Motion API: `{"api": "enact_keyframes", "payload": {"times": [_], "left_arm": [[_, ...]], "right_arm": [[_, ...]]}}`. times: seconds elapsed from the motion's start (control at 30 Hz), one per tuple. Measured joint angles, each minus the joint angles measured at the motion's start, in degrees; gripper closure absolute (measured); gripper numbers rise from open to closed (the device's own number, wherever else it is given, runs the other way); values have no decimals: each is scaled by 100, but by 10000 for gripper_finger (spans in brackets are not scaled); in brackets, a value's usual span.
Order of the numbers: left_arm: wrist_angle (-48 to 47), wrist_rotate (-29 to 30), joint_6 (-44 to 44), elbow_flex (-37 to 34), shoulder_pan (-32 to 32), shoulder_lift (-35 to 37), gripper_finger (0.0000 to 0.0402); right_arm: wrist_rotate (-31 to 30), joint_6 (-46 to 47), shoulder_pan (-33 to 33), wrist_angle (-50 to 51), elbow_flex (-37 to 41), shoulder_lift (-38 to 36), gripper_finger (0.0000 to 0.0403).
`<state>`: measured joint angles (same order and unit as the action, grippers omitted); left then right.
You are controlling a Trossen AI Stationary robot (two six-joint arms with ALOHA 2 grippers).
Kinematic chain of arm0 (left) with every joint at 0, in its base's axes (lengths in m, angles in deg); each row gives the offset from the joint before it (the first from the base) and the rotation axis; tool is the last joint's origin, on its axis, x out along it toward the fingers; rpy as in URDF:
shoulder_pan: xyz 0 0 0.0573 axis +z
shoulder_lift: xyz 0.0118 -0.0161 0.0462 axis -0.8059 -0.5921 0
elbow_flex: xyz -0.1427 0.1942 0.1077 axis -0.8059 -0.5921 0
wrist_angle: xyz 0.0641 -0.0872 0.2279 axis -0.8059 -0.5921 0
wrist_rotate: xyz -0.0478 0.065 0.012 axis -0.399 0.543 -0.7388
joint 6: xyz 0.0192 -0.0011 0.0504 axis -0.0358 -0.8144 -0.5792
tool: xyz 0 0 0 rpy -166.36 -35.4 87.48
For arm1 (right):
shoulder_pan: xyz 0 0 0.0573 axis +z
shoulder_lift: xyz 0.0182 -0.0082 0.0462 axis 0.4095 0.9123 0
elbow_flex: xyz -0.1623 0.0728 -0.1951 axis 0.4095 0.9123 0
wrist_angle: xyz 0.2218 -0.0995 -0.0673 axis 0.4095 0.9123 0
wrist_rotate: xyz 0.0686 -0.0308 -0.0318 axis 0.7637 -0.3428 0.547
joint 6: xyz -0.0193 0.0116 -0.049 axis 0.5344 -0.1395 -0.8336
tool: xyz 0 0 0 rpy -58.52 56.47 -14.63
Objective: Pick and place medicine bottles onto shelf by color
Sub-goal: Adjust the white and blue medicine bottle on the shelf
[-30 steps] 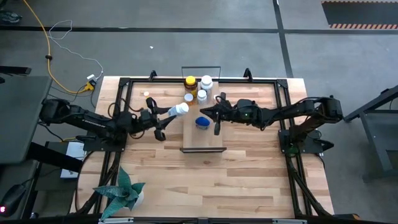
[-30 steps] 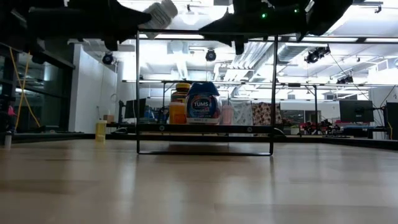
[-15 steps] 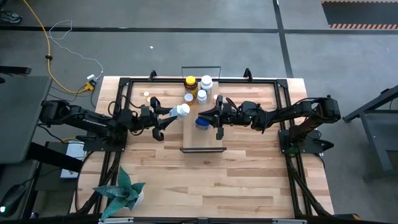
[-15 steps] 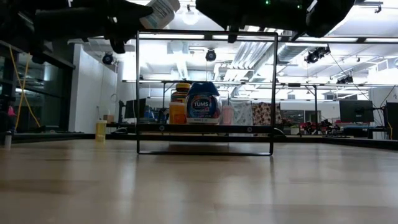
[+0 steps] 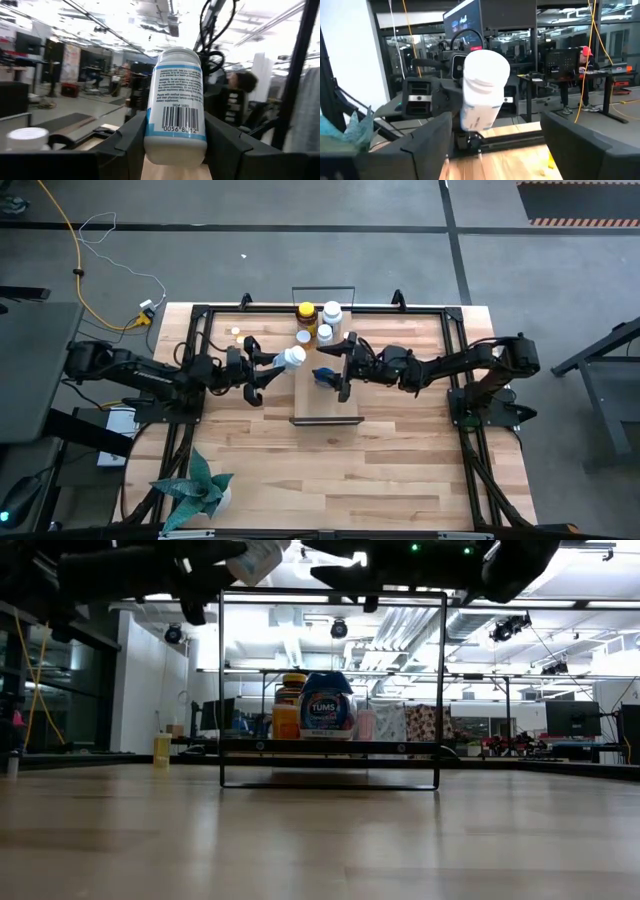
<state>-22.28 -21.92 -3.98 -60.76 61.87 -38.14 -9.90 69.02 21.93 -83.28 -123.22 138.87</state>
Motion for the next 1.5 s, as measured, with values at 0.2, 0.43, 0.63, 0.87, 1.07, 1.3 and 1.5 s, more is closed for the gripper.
{"api": "enact_keyframes", "payload": {"times": [0.2,0.43,0.63,0.87,1.07,1.3,1.5], "left_arm": [[47,-397,376,278,-35,-408,251],[808,-92,403,323,-208,-991,251],[990,-83,512,460,-235,-1409,251],[996,-319,707,768,-268,-1904,251],[1069,-317,705,800,-272,-1968,251],[1050,-326,704,800,-272,-1968,251],[1010,-327,545,800,-272,-1963,242]], "right_arm": [[222,2,17,-255,-308,404,98],[457,165,16,-658,-417,623,98],[654,157,123,-1042,-421,681,98],[662,155,166,-1149,-421,681,98],[662,258,166,-1146,-421,681,113],[657,350,160,-1147,-421,681,203],[624,316,153,-1152,-421,681,258]]}}
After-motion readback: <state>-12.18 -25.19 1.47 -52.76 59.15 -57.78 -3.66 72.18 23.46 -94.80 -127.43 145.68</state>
